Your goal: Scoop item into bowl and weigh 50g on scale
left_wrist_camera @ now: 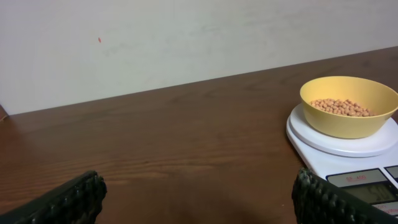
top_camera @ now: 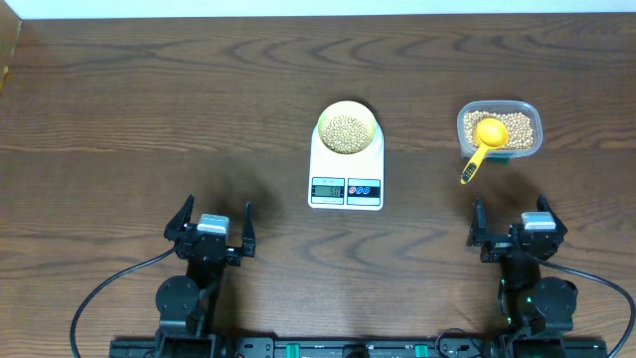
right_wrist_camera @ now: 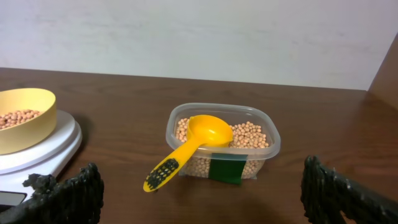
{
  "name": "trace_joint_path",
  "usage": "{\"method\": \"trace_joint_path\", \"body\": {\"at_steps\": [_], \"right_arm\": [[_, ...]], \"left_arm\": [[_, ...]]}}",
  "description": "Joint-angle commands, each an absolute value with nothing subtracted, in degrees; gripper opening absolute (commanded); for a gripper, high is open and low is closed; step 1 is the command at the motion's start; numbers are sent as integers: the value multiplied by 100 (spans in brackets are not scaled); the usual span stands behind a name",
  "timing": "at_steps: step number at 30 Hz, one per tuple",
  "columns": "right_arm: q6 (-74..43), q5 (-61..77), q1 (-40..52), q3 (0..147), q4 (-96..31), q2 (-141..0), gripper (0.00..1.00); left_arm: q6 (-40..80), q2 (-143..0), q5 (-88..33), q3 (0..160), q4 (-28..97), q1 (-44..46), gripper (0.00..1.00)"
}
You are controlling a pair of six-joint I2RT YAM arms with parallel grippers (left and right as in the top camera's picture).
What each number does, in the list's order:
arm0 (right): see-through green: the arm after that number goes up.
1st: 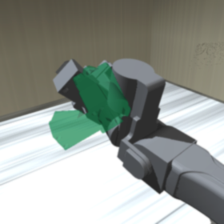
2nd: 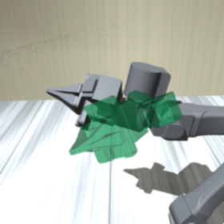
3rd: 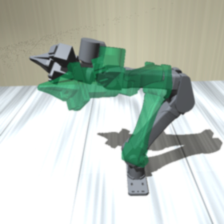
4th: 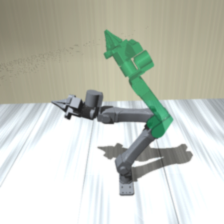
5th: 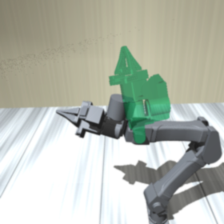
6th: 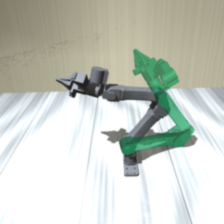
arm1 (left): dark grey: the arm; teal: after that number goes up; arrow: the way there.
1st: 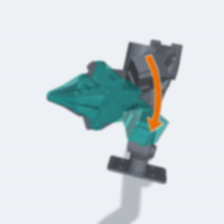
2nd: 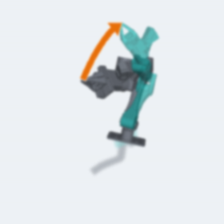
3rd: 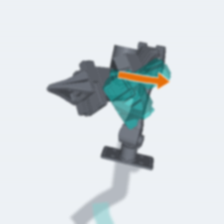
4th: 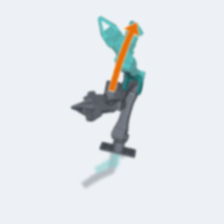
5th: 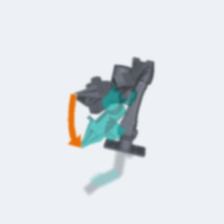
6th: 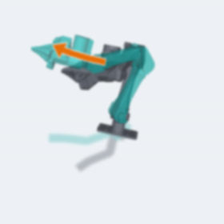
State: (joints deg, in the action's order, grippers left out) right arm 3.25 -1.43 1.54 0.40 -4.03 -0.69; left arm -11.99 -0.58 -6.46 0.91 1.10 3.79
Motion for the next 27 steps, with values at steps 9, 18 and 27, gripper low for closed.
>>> {"method": "trace_joint_path", "body": {"at_steps": [9,18,27], "right_arm": [[392,-130,202,32,-427,-54,99],[392,-130,202,32,-427,-54,99],[392,-130,202,32,-427,-54,99]], "left_arm": [[-1168,-27,-694,23,360,344,98],[-1168,-27,-692,23,360,344,98],[-1168,-27,-692,23,362,344,97]]}}
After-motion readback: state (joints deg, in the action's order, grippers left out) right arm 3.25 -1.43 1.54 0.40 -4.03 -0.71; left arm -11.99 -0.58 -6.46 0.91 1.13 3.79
